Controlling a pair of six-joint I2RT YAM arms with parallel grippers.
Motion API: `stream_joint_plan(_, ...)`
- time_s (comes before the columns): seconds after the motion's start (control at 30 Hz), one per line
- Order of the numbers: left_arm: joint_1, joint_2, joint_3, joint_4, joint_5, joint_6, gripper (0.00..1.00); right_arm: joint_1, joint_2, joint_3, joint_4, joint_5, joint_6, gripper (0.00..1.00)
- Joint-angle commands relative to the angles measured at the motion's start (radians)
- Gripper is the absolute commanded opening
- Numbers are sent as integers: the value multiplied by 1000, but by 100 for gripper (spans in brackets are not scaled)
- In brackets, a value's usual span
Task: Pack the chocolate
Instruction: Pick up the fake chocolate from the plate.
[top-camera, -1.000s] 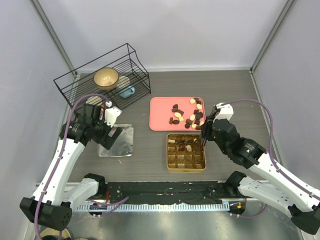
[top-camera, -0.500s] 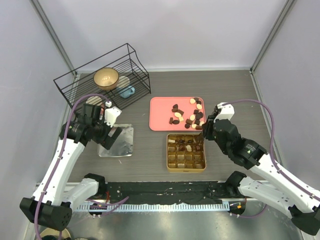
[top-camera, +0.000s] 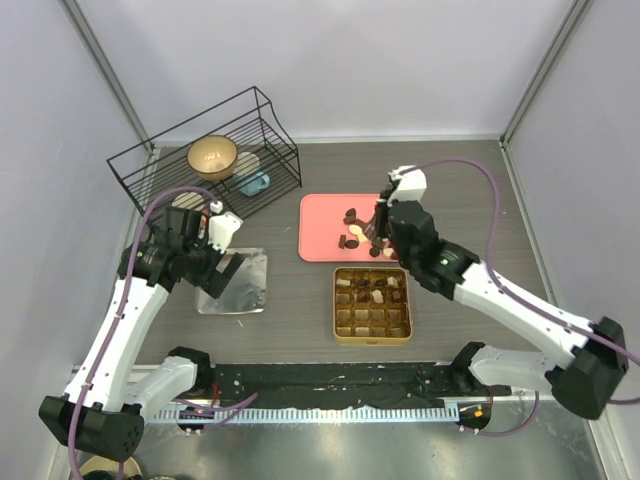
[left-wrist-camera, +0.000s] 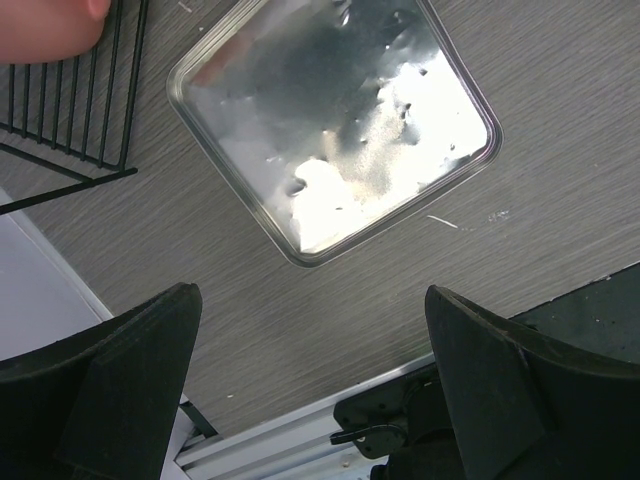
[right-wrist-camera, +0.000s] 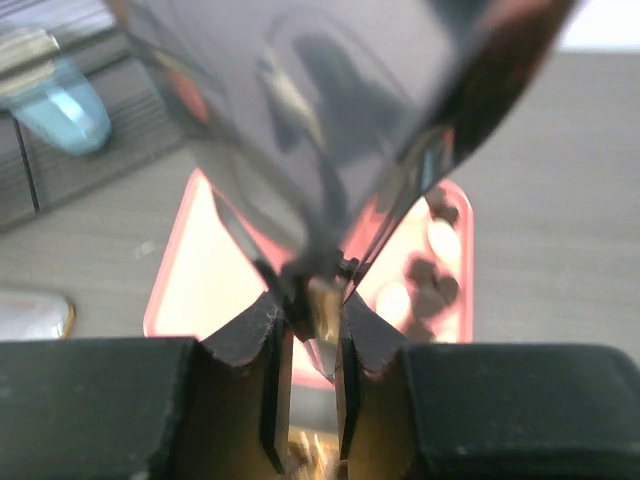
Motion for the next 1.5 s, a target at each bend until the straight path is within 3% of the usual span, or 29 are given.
stream_joint_plan(0.0,7,-4,42,1,7,2,100,-24,147,107,318,39,-105,11)
stream_joint_plan(0.27,7,-13,22,15,-7,16,100,-95,432,189,535,13,-99,12)
stream_joint_plan(0.47,7,-6,16,18,-13,27,100,-95,540,248,569,-16,-101,17)
stream_joint_plan(0.6,5,-4,9,22,-16,34,100,-96,570,238,593,-19,-95,31)
stream_joint_plan(0.77,7,-4,7,24,-21,39,100,-96,598,235,601,-4,-90,40)
stream_joint_plan(0.9,7,-10,4,21,-21,48,100,-96,609,229,595,1,-72,59)
stream_joint_plan(1.0,7,-17,-1,19,-21,54,100,-96,618,219,596,18,-67,62)
stream_joint_plan(1.23,7,-20,1,15,-48,57,100,-99,646,224,592,15,-69,62)
stream_joint_plan(1.47,7,-21,-4,16,-51,57,100,-101,638,212,576,9,-52,51)
